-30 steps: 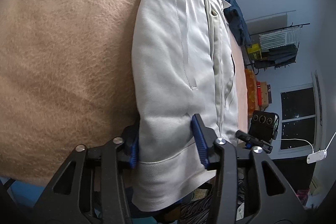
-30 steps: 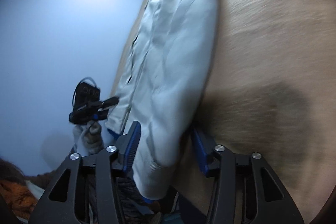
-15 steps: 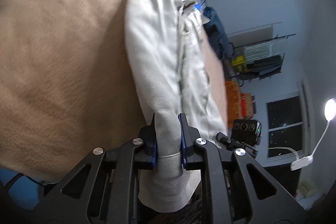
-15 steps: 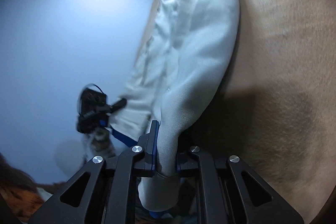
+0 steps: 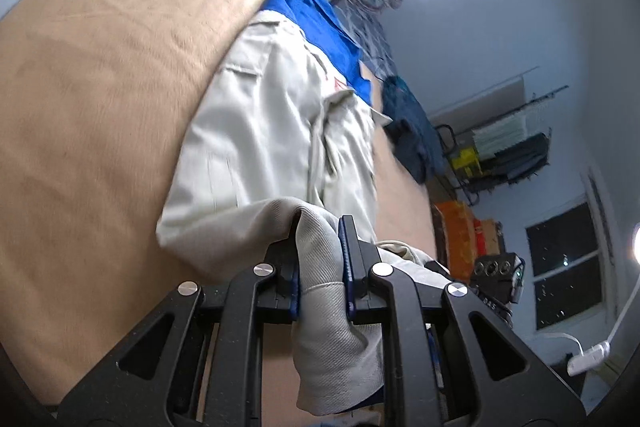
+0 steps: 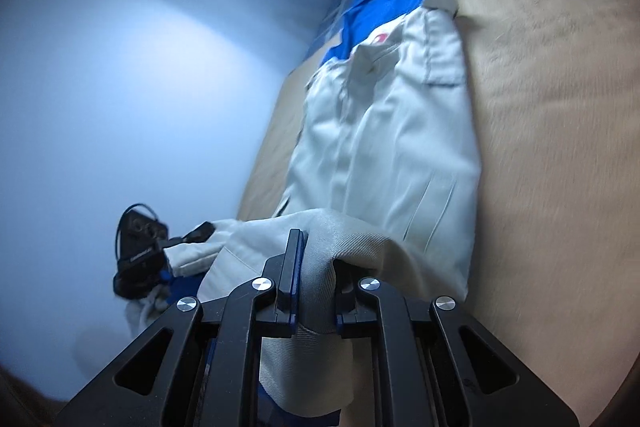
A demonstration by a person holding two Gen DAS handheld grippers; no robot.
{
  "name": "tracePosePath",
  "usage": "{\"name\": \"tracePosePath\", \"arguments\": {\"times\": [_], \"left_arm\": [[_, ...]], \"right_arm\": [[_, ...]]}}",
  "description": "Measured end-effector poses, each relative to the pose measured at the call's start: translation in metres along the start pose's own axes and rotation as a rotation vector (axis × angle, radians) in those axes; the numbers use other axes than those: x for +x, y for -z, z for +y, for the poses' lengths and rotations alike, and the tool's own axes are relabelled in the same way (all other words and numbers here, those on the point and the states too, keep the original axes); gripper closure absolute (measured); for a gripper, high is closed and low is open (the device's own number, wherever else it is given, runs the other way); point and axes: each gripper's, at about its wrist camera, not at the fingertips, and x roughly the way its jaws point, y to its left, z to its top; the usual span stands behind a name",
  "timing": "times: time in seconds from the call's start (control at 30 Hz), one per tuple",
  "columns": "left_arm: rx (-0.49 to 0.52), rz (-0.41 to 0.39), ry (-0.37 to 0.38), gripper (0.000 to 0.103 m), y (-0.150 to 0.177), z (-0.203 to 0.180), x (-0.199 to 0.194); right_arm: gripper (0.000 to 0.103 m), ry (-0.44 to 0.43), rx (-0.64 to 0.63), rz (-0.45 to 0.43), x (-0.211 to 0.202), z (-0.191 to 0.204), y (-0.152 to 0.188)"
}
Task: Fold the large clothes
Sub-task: 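Lift the hem with both grippers and fold it toward the blue collar, then release the folded hem with both grippers and pull them back from the jacket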
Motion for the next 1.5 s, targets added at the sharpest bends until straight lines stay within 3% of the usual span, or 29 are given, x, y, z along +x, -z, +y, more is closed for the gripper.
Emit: {"name": "tracePosePath", "arguments": {"times": [0.17, 0.33, 0.47, 0.57, 0.63, 0.7, 0.8, 0.97, 1.13, 1.23, 1.3, 1.37, 1.47, 1.5], "left_arm": [[0.010, -0.012, -0.094, 0.089, -0.014, 0.013, 0.035], [-0.008, -0.005, -0.139, 0.089, -0.015, 0.030, 0.052], [-0.013, -0.004, -0.143, 0.089, -0.015, 0.034, 0.057], [-0.016, 0.002, -0.131, 0.082, -0.016, 0.034, 0.057], [-0.016, 0.007, -0.109, 0.069, -0.017, 0.033, 0.054], [-0.017, 0.006, -0.092, 0.056, -0.017, 0.029, 0.051], [-0.019, -0.011, -0.081, 0.047, -0.019, 0.025, 0.046], [-0.028, -0.073, -0.056, 0.046, -0.028, 0.020, 0.024], [0.055, -0.127, -0.068, 0.046, -0.027, 0.015, -0.008], [0.133, -0.092, -0.126, 0.046, -0.009, 0.019, -0.019], [0.165, -0.049, -0.162, 0.046, 0.007, 0.025, -0.022], [0.166, -0.014, -0.171, 0.047, 0.019, 0.033, -0.023], [0.160, 0.021, -0.205, 0.061, 0.030, 0.040, -0.019], [0.151, 0.015, -0.214, 0.061, 0.032, 0.043, -0.021]], "right_arm": [[0.093, 0.088, 0.072, 0.000, 0.025, -0.027, -0.018], [0.093, 0.178, 0.042, 0.034, 0.046, -0.039, -0.022], [0.092, 0.169, 0.067, 0.051, 0.052, -0.048, -0.023], [0.090, 0.143, 0.091, 0.058, 0.050, -0.050, -0.025], [0.083, 0.122, 0.094, 0.072, 0.048, -0.050, -0.026], [0.066, 0.100, 0.086, 0.074, 0.044, -0.046, -0.027], [0.044, 0.059, 0.068, 0.062, 0.032, -0.037, -0.030], [0.041, 0.016, 0.062, -0.006, -0.003, -0.035, -0.037], [0.044, 0.008, -0.108, 0.010, -0.036, -0.015, -0.029], [0.060, 0.098, -0.218, 0.073, -0.044, -0.016, -0.008], [0.075, 0.127, -0.227, 0.119, -0.044, -0.027, 0.009], [0.083, 0.171, -0.251, 0.166, -0.037, -0.034, 0.026], [0.085, 0.186, -0.312, 0.220, -0.018, -0.026, 0.043], [0.085, 0.176, -0.327, 0.235, -0.012, -0.023, 0.046]]}}
